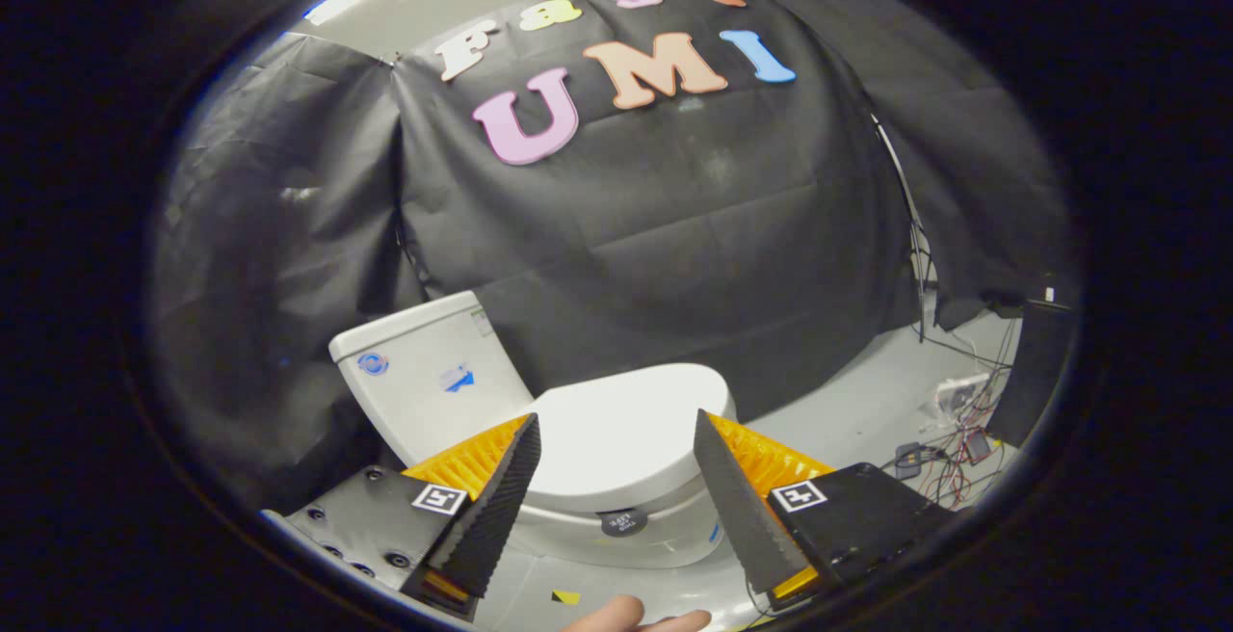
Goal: Open the toilet lid.
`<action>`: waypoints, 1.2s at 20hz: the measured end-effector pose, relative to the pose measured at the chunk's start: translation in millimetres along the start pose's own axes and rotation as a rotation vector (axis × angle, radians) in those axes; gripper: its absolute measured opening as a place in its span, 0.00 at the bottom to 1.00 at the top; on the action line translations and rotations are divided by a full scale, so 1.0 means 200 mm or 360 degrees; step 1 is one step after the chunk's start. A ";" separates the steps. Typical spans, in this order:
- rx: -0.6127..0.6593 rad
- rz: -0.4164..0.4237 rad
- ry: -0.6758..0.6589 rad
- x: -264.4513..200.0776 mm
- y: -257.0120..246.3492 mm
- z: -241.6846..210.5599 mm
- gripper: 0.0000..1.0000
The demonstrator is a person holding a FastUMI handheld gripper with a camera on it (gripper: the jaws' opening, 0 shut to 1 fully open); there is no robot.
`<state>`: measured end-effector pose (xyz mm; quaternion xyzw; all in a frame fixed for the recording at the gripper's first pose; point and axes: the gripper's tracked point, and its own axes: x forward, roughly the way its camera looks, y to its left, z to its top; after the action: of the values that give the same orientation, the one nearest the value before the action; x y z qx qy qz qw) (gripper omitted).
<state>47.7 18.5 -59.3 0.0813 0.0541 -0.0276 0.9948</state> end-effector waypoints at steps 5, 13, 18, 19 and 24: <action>-0.0004 -0.0080 0.0178 0.09 0.03 -0.17 0.99; -0.0127 -0.0151 0.0317 0.16 0.10 -0.21 0.99; -0.0050 -0.0253 0.0396 0.18 0.04 -0.27 0.99; -0.0015 -0.0282 0.0414 0.18 0.02 -0.29 0.99; 0.0151 -0.0346 0.0431 0.17 -0.06 -0.40 0.99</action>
<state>73.0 19.0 -143.4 0.1247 0.1946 -0.1263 0.9647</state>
